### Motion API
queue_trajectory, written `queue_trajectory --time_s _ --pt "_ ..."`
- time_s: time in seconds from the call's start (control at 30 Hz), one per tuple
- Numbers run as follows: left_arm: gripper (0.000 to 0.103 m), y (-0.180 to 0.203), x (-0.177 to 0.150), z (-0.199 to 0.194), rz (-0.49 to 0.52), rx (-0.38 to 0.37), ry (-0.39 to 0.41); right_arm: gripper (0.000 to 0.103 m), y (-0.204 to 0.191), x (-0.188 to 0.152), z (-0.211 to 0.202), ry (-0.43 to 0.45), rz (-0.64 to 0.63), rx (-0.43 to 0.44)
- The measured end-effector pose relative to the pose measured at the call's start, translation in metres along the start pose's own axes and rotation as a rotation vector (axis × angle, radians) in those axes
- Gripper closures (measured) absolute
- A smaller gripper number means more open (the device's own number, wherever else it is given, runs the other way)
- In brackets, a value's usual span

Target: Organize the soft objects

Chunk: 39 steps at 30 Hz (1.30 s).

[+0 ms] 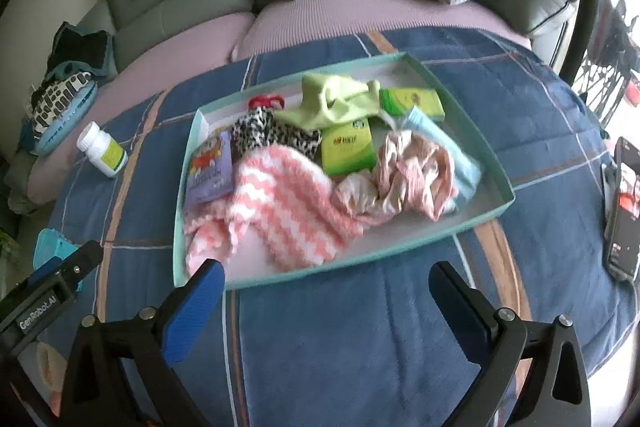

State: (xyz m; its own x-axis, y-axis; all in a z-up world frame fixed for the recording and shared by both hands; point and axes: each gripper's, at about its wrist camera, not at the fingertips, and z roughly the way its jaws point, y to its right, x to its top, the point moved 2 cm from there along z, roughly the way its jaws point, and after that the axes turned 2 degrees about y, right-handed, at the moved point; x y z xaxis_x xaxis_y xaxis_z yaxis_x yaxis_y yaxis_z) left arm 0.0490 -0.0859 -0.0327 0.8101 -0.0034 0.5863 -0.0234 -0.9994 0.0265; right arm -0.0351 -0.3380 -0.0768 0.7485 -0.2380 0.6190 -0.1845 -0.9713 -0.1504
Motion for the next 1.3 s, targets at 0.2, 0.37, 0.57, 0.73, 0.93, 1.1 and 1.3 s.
queue_trajectory --time_s 0.2,0.37,0.57,0.73,0.93,1.1,1.3 --pt "0.012 0.003 -0.009 -0.002 0.039 0.021 -0.016 0.000 0.001 -0.005 0.000 -0.015 0.008 -0.004" --pt "0.012 0.002 -0.012 -0.001 0.032 0.028 -0.032 0.000 0.000 -0.006 0.001 -0.024 0.002 -0.013" --pt "0.012 -0.001 -0.013 0.006 0.019 0.035 -0.065 0.000 0.001 -0.007 0.003 -0.037 -0.001 -0.022" --pt "0.012 -0.004 -0.013 0.009 0.002 0.043 -0.077 0.000 0.000 -0.006 0.005 -0.042 -0.006 -0.027" --pt "0.012 -0.004 -0.013 0.011 0.004 0.044 -0.083 0.000 -0.002 -0.007 0.005 -0.038 -0.019 -0.036" --pt "0.012 -0.004 -0.013 0.011 0.004 0.049 -0.084 0.000 -0.002 -0.007 0.005 -0.040 -0.018 -0.037" --pt "0.012 -0.004 -0.013 0.011 0.004 0.049 -0.084 0.000 -0.001 -0.007 0.005 -0.040 -0.019 -0.037"
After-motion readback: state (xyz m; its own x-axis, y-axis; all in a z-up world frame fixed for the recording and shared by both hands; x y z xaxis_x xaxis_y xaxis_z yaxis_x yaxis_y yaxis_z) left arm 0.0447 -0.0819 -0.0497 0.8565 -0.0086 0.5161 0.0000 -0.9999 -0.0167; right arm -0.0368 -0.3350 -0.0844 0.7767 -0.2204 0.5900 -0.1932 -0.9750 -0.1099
